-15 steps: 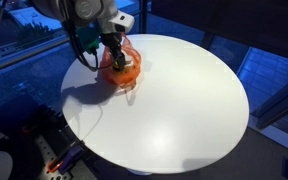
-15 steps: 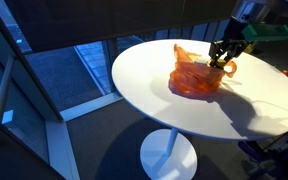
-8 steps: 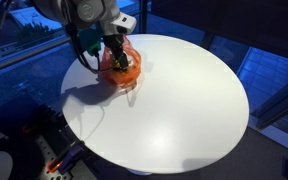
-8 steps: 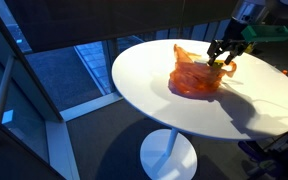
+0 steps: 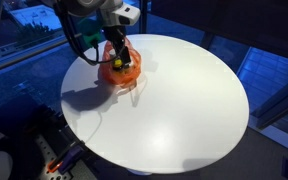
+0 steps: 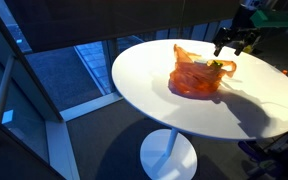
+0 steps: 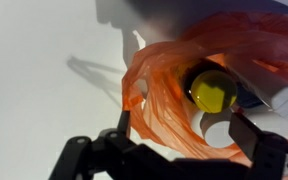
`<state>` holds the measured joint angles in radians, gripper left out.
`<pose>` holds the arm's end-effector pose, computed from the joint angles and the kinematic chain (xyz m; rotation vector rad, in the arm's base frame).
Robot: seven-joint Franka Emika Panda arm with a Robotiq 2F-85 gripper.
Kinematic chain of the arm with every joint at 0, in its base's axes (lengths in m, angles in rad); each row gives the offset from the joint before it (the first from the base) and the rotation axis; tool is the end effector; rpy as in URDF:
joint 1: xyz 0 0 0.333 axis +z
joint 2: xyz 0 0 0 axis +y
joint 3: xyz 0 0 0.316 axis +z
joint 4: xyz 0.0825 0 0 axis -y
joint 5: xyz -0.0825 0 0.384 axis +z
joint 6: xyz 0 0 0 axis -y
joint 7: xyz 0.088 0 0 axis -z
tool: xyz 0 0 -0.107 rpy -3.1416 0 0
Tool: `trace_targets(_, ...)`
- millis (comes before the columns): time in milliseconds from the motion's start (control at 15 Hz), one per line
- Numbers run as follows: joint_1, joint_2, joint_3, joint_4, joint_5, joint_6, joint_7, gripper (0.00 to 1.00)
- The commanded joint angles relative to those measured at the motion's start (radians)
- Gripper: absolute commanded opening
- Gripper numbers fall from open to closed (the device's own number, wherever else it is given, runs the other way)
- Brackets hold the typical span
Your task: Put the brown bottle in the plastic
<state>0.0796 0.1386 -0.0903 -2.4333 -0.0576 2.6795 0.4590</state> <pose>0.5009 -0.0041 0.2590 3.0527 -0.6475 0.1784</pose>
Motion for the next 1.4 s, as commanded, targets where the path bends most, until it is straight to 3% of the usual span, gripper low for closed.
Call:
trace_targets(0,-0.022,-0.069,-0.004,0.030,-0.032,-0.144,0.008,1.00)
trace_targets(400,-0.066,-0.126,0.011,0.165,-0.011,-0.445,-0.072,1.00)
trace_targets(800,-0.105,-0.194,0.006,0.263,-0.054,-0.709,-0.326,1.00)
trace_targets(1067,-0.122,-0.271,0.005,0.257,-0.087,-0.789,-0.469,1.00)
trace_targets(1333,-0.133,-0.352,0.005,0.223,-0.122,-0.785,-0.495,1.00)
